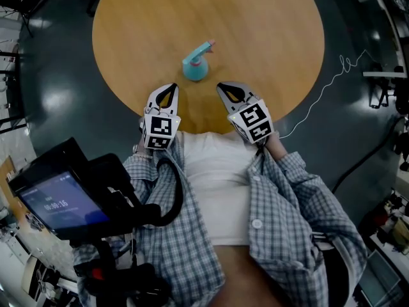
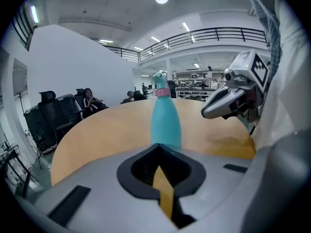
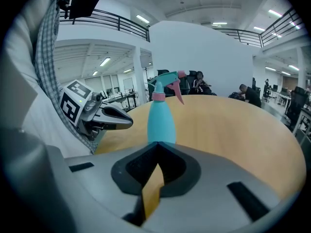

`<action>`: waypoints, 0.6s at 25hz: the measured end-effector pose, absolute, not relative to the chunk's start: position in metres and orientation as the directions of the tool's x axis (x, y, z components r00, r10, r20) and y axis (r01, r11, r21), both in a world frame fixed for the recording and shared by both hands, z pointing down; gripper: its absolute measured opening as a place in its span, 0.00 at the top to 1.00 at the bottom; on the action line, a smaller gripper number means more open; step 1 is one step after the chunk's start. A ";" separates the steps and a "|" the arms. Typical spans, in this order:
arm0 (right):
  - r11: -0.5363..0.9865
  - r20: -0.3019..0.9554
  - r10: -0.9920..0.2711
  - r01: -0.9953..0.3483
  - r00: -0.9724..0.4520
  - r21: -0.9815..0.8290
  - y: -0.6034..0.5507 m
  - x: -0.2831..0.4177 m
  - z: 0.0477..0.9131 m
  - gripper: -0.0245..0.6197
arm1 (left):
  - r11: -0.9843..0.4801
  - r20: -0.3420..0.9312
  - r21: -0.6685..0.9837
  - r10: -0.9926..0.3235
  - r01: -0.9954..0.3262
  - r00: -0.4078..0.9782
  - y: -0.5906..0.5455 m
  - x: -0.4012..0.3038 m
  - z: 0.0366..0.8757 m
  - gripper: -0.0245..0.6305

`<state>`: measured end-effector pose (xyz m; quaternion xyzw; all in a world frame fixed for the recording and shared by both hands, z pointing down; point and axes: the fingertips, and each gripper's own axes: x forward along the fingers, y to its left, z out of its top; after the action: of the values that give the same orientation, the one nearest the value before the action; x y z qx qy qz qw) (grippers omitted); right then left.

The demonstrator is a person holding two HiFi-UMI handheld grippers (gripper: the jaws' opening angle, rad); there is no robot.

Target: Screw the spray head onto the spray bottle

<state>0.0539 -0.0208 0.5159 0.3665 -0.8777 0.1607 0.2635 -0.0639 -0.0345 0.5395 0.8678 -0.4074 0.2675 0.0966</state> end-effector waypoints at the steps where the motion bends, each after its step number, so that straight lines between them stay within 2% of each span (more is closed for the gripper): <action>1: 0.679 0.582 -0.559 -0.729 -0.591 -0.088 -0.021 0.054 0.517 0.97 | -0.649 0.544 -0.050 -0.655 -0.759 0.525 -0.035 -0.064 0.540 0.96; 15: 0.680 0.597 -0.552 -0.728 -0.582 -0.081 -0.020 0.056 0.519 0.97 | -0.702 0.556 -0.039 -0.607 -0.712 0.568 -0.032 -0.049 0.544 0.96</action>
<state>0.0564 -0.0204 0.5194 0.3658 -0.8747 0.1611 0.2740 -0.0492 -0.0317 0.5443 0.8804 -0.3744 0.2751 0.0951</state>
